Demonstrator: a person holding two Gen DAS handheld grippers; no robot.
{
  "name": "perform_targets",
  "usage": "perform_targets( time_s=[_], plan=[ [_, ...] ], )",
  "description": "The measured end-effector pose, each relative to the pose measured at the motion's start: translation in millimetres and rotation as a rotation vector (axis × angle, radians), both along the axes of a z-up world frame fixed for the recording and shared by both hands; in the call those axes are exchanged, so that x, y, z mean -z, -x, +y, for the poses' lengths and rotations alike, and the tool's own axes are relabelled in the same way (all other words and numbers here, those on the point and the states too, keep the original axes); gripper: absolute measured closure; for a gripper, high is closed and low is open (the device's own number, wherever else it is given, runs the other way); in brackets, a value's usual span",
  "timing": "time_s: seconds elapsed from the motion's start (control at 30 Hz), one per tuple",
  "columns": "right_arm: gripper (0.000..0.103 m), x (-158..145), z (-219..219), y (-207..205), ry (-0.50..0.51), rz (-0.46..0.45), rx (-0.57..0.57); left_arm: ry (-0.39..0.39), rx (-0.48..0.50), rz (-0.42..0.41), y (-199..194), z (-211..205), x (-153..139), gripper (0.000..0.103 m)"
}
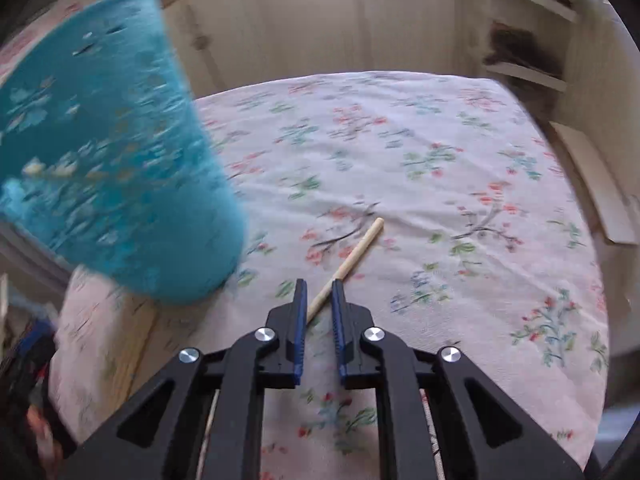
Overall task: Organize utensils
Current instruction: 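Grasp a loose wooden stick beside the basket with the right gripper, then lift the stick over the teal basket and release it with the right gripper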
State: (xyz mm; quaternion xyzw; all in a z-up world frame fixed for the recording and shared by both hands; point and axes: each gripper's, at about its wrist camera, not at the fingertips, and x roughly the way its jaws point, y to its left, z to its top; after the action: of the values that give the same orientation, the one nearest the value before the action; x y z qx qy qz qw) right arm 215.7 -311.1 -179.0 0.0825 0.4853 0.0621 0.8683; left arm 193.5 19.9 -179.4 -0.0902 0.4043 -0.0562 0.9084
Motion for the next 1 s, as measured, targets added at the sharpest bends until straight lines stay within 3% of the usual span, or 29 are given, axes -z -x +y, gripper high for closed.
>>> perform_targets(
  time_s=[0.07,0.13,0.23,0.27,0.33,0.43,0.5,0.57,0.77,0.9,1.0],
  plan=[
    [0.092,-2,0,11,0.021,0.000,-0.101,0.004,-0.002,0.005,-1,1,2,0.035],
    [0.093,-5,-5,18,0.003,0.021,-0.134,0.005,-0.003,0.007,-2,1,3,0.035],
    [0.092,-11,-13,18,-0.003,0.027,-0.083,0.003,-0.002,0.006,-3,0,3,0.035],
    [0.086,-11,-13,16,-0.001,0.032,-0.065,0.000,0.000,0.007,-3,0,3,0.035],
    [0.084,-6,-11,8,0.017,0.055,-0.030,-0.006,0.002,0.007,-3,-2,4,0.035],
    [0.084,-8,7,10,0.128,0.045,-0.024,-0.011,0.001,0.006,-3,-2,3,0.035],
    [0.091,-8,14,13,0.191,0.040,-0.060,-0.007,-0.001,0.008,-3,-1,4,0.035],
    [0.095,-9,12,18,0.167,0.055,-0.076,-0.008,-0.001,0.006,-2,-1,3,0.035],
    [0.097,-24,-25,47,-0.144,0.045,-0.019,0.000,-0.007,-0.001,-1,1,2,0.035],
    [0.097,-74,-40,72,-0.472,-0.089,-0.004,-0.004,-0.003,-0.001,-1,0,2,0.035],
    [0.097,-124,-35,67,-0.571,-0.232,-0.033,-0.008,0.003,0.001,-2,-2,3,0.035]
  ],
)
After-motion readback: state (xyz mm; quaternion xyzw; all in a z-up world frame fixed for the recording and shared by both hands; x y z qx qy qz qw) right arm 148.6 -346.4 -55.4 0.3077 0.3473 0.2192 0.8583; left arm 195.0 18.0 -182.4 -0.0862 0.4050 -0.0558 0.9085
